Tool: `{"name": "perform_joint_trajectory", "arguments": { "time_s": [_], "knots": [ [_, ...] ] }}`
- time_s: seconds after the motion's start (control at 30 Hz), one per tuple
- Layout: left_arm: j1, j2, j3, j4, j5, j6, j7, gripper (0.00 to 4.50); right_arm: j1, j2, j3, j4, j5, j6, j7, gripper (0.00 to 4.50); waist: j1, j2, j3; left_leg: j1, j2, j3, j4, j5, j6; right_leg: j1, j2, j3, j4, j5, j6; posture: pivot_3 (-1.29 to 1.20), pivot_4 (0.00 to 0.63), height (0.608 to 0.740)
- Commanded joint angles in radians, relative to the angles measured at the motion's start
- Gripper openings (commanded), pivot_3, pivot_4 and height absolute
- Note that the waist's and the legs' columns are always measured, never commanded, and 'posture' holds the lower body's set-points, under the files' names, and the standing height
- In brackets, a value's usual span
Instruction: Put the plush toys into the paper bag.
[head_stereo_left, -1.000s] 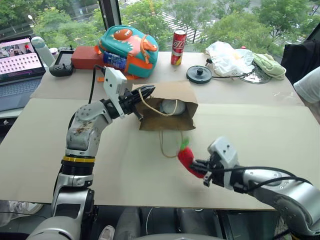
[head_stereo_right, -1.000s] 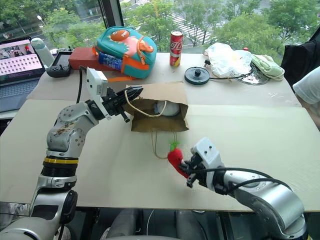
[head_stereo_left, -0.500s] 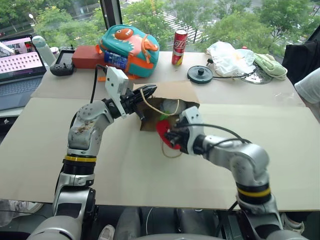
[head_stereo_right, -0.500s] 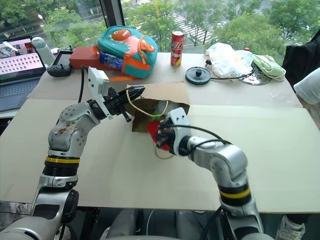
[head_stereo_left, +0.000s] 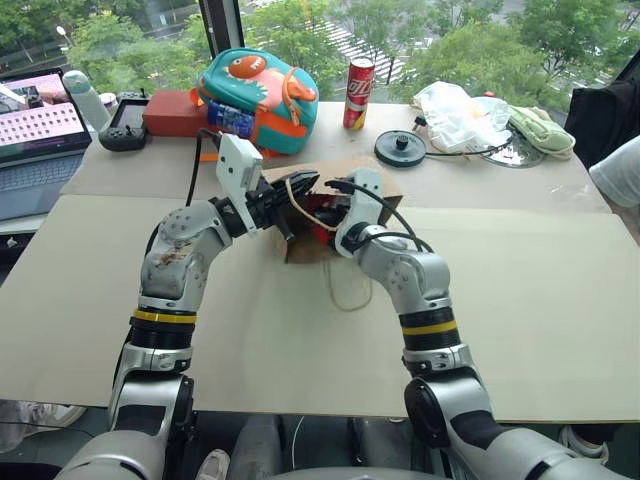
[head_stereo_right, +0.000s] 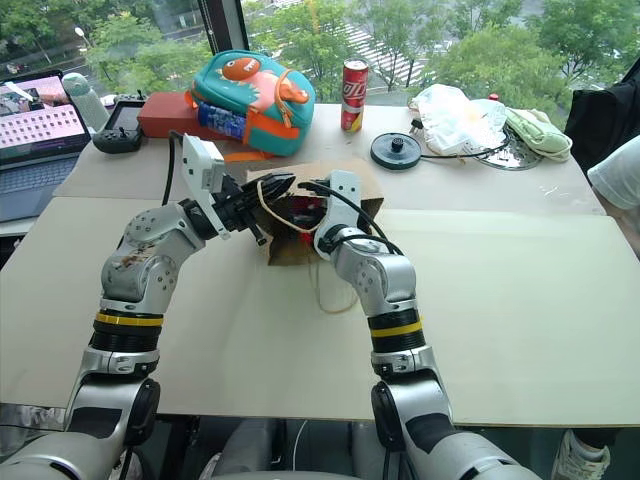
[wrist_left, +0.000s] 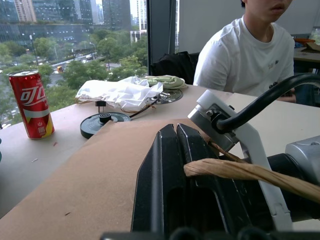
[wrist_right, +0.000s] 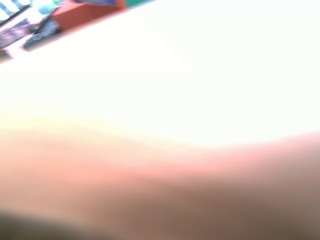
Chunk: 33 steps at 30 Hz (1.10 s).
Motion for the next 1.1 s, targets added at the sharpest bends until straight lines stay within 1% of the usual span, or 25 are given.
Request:
{"name": "perform_joint_trajectory", "arguments": {
  "time_s": [0.03, 0.07, 0.1, 0.13, 0.23, 0.27, 0.57, 0.8, 0.97, 1.1],
  "knots": [
    [-0.024, 0.000, 0.007, -0.018, -0.009, -0.011, -0.003, 0.00, -0.026, 0.062, -0.013, -0.017, 0.011, -0.046, 0.006, 2.23, -0.008, 0.000, 0.000, 0.000, 0.000, 0.000, 0.000, 0.000, 0.000, 0.000, 0.000, 0.000, 0.000, 0.000, 0.000, 0.00, 0.150, 0.733],
    [-0.023, 0.001, 0.007, -0.019, -0.009, -0.010, -0.003, 0.00, -0.026, 0.065, -0.015, -0.018, 0.016, -0.047, 0.007, 2.69, -0.011, 0.000, 0.000, 0.000, 0.000, 0.000, 0.000, 0.000, 0.000, 0.000, 0.000, 0.000, 0.000, 0.000, 0.000, 0.00, 0.150, 0.733],
    [-0.021, 0.002, 0.007, -0.019, -0.009, -0.011, -0.003, 0.00, -0.025, 0.065, -0.015, -0.023, 0.022, -0.042, 0.010, 2.93, -0.015, 0.000, 0.000, 0.000, 0.000, 0.000, 0.000, 0.000, 0.000, 0.000, 0.000, 0.000, 0.000, 0.000, 0.000, 0.00, 0.150, 0.733],
    [-0.020, 0.002, 0.007, -0.019, -0.008, -0.011, -0.003, 0.00, -0.025, 0.064, -0.015, -0.025, 0.024, -0.039, 0.012, 3.32, -0.017, 0.000, 0.000, 0.000, 0.000, 0.000, 0.000, 0.000, 0.000, 0.000, 0.000, 0.000, 0.001, 0.000, 0.000, 0.00, 0.150, 0.733],
    [-0.019, 0.003, 0.008, -0.020, -0.008, -0.011, -0.002, 0.00, -0.018, 0.053, 0.001, -0.052, 0.033, -0.009, 0.036, 4.28, -0.020, 0.000, 0.000, 0.000, 0.000, 0.000, 0.000, 0.000, 0.000, 0.000, 0.000, 0.000, 0.000, 0.000, 0.000, 0.00, 0.150, 0.733],
    [-0.019, 0.003, 0.008, -0.020, -0.008, -0.011, -0.002, 0.00, -0.015, 0.051, 0.004, -0.062, 0.036, 0.000, 0.042, 4.49, -0.021, 0.000, 0.000, 0.000, 0.000, 0.000, 0.000, 0.000, 0.000, 0.000, 0.000, 0.000, 0.000, 0.000, 0.000, 0.00, 0.150, 0.733],
    [-0.022, 0.005, 0.009, -0.012, -0.004, -0.014, -0.001, 0.00, 0.043, -0.007, 0.015, -0.209, 0.061, 0.107, 0.078, 4.49, -0.019, 0.000, 0.000, 0.000, 0.000, 0.000, -0.001, 0.000, 0.000, -0.001, 0.000, 0.000, 0.000, 0.000, 0.000, 0.00, 0.150, 0.733],
    [-0.019, 0.005, 0.009, -0.015, -0.006, -0.012, -0.001, 0.00, 0.197, -0.160, 0.048, -0.469, 0.112, 0.296, 0.166, 4.49, -0.015, 0.000, 0.000, -0.003, 0.000, -0.001, 0.000, 0.000, 0.000, -0.001, 0.000, 0.000, 0.000, 0.000, 0.000, 0.00, 0.150, 0.733],
    [-0.018, 0.006, 0.010, -0.010, -0.005, -0.013, -0.001, 0.00, 0.260, -0.251, 0.075, -0.592, 0.144, 0.390, 0.228, 4.49, -0.020, 0.000, 0.000, -0.003, 0.000, -0.001, 0.000, 0.000, 0.000, -0.002, 0.000, 0.000, -0.004, 0.000, 0.000, 0.00, 0.150, 0.733],
    [-0.016, 0.005, 0.008, -0.014, -0.007, -0.012, -0.001, 0.00, 0.289, -0.289, 0.135, -0.648, 0.149, 0.454, 0.249, 4.49, -0.020, 0.000, 0.000, -0.002, 0.000, -0.001, 0.000, 0.000, 0.000, -0.002, 0.001, 0.000, -0.003, 0.000, 0.000, 0.00, 0.150, 0.733]
  ]
}}
